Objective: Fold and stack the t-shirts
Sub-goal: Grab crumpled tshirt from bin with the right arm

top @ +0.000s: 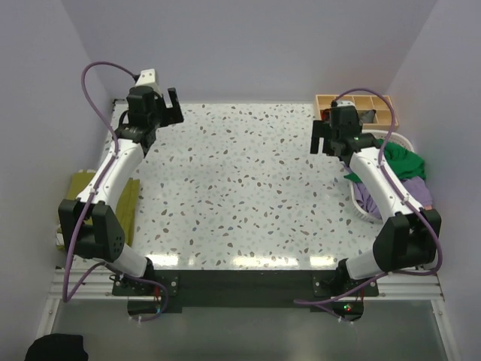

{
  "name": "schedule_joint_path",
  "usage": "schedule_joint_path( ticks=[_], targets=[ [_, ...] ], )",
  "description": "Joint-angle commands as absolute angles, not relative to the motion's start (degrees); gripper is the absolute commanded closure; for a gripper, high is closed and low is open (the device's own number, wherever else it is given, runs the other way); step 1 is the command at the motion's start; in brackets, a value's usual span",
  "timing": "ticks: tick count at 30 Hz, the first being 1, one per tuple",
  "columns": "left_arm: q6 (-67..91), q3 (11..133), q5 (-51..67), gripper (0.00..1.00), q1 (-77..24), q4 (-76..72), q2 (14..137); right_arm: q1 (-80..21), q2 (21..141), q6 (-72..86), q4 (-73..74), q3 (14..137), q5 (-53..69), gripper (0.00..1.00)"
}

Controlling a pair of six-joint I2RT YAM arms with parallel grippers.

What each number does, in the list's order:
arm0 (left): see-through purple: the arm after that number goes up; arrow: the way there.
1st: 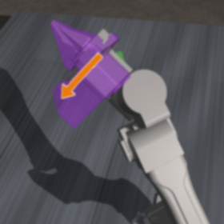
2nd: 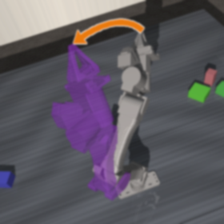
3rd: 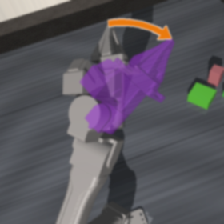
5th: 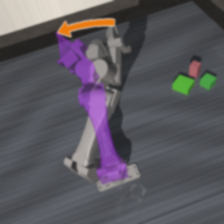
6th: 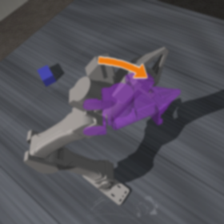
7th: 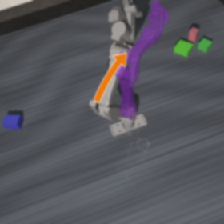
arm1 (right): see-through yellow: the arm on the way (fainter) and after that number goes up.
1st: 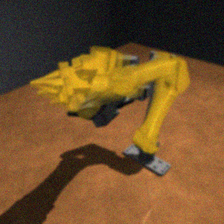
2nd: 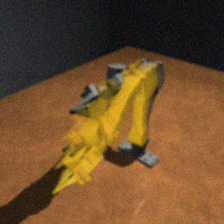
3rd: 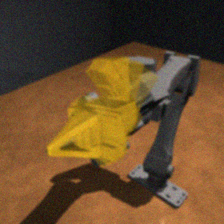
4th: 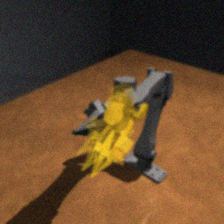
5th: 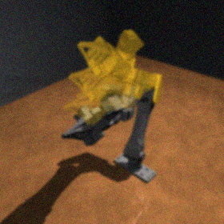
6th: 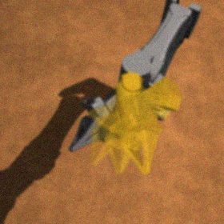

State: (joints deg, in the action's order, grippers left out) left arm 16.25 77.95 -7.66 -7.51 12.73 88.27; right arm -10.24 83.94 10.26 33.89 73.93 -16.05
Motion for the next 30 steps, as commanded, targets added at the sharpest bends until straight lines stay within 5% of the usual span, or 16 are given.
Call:
schedule_joint_path(
  ticks=[1, 13, 21, 25, 30],
  targets=[
    [14.50, 79.37, -7.55, 0.00, -7.21, 12.48, 87.80, -10.02, 83.58, 12.65, 33.65, 74.44, -22.31, 0.01],
    [15.38, 75.24, -1.94, 0.00, -7.21, 9.76, 88.50, -2.03, 80.51, 18.71, 37.88, 71.73, -41.37, 0.01],
    [15.91, 74.18, 1.56, 0.02, -7.21, 8.79, 90.61, 7.11, 81.91, 20.92, 36.65, 70.84, -38.85, 0.04],
    [15.91, 73.83, 2.90, 0.09, -7.21, 8.18, 91.32, 7.82, 84.37, 21.88, 35.07, 71.28, -37.10, 0.15],
    [16.00, 73.48, 2.99, 0.12, -7.21, 8.00, 91.93, 8.70, 84.73, 21.53, 31.04, 70.31, -32.89, 0.46]
  ],
)
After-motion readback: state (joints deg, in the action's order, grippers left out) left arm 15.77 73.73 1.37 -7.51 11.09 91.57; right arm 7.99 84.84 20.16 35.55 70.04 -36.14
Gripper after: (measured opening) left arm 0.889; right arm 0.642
